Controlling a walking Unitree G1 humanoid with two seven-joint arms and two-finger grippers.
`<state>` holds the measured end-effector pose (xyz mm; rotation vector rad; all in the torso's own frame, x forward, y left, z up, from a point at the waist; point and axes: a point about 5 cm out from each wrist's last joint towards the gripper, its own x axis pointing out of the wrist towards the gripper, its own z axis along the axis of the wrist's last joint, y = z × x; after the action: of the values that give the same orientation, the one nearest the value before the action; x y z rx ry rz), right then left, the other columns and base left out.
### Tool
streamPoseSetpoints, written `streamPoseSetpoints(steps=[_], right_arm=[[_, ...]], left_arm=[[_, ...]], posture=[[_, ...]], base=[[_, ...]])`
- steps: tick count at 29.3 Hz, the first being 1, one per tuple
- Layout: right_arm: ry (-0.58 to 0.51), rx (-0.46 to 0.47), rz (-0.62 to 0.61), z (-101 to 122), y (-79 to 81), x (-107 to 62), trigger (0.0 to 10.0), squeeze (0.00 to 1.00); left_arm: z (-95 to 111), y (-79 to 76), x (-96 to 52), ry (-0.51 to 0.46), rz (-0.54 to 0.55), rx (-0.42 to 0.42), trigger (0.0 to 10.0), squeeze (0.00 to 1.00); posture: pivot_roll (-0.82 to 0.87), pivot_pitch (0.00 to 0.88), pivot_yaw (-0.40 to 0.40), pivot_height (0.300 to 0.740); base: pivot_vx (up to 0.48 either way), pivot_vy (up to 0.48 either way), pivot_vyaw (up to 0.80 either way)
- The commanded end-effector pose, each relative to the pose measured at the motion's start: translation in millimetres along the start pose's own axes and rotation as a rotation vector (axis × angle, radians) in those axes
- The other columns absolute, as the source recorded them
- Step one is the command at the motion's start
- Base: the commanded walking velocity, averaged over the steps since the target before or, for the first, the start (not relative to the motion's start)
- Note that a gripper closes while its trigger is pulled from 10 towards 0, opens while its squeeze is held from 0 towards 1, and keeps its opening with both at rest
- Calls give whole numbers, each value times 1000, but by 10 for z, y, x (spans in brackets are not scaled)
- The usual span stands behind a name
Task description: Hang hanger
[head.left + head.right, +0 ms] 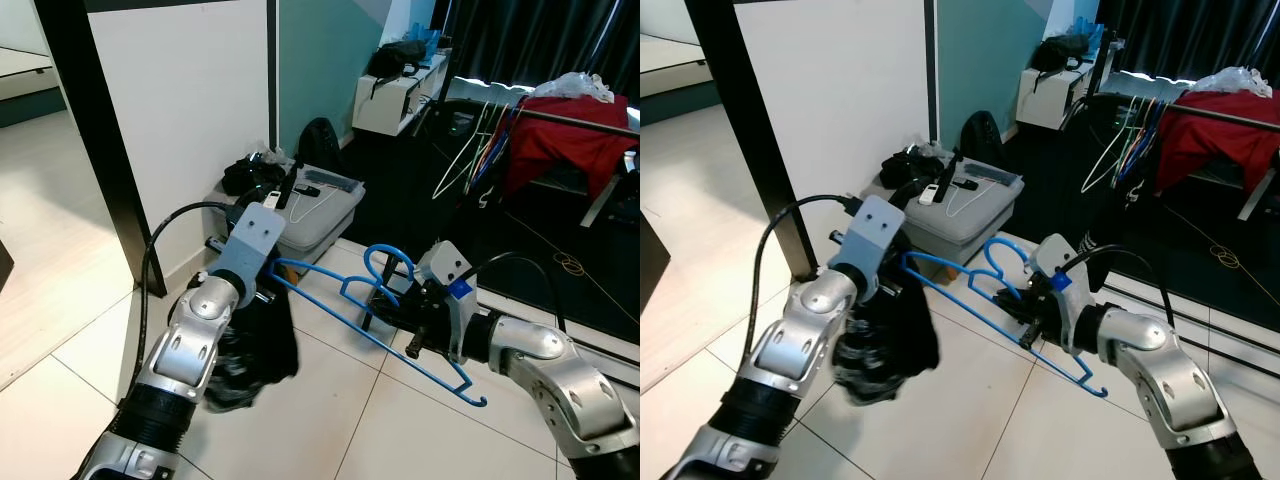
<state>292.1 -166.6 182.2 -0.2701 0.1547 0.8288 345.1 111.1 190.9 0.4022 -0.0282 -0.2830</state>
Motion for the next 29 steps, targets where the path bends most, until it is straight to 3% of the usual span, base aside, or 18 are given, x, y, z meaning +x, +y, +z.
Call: streamPoseSetpoints(steps=[1, 8, 15, 18, 20, 21, 22, 23, 24, 29], right_arm=[[24, 0, -33, -28, -19, 28, 10000, 0], [17, 43, -154, -18, -110, 157, 10000, 0], [-18, 79, -238, 24, -167, 264, 10000, 0], [-79, 116, -319, 88, -260, 276, 10000, 0], [-79, 116, -319, 88, -260, 276, 10000, 0], [-97, 128, -347, 106, -295, 277, 10000, 0], [-113, 138, -380, 125, -321, 303, 10000, 0], [-113, 138, -380, 125, -321, 303, 10000, 0], [-112, 131, -364, 129, -284, 339, 10000, 0], [-125, 149, -337, 140, -215, 388, 10000, 0]], left_arm=[[130, -54, 0, -47, -18, 11, 10000, 0], [236, -187, -14, -84, -74, -14, 10000, 0], [376, -447, -65, -123, -168, -78, 10000, 0], [431, -645, -117, -137, -250, -127, 10000, 0], [431, -645, -117, -137, -250, -127, 10000, 0], [458, -733, -141, -141, -286, -158, 10000, 0], [556, -914, -188, -156, -364, -242, 10000, 0], [556, -914, -188, -156, -364, -242, 10000, 0], [651, -1014, -223, -177, -418, -305, 10000, 0], [801, -1098, -260, -208, -466, -389, 10000, 0]], posture=[[-10, 20, -57, 740], [-9, 22, -56, 740], [-5, 28, -56, 740], [-5, 30, -56, 740], [-5, 30, -56, 740], [-7, 29, -56, 740], [-8, 31, -55, 740], [-8, 31, -55, 740], [-8, 31, -55, 740], [-4, 34, -55, 740]], base=[[0, 0, 0], [0, 0, 0], [0, 0, 0], [0, 0, 0], [0, 0, 0], [0, 0, 0], [0, 0, 0], [0, 0, 0], [0, 0, 0], [0, 0, 0]])
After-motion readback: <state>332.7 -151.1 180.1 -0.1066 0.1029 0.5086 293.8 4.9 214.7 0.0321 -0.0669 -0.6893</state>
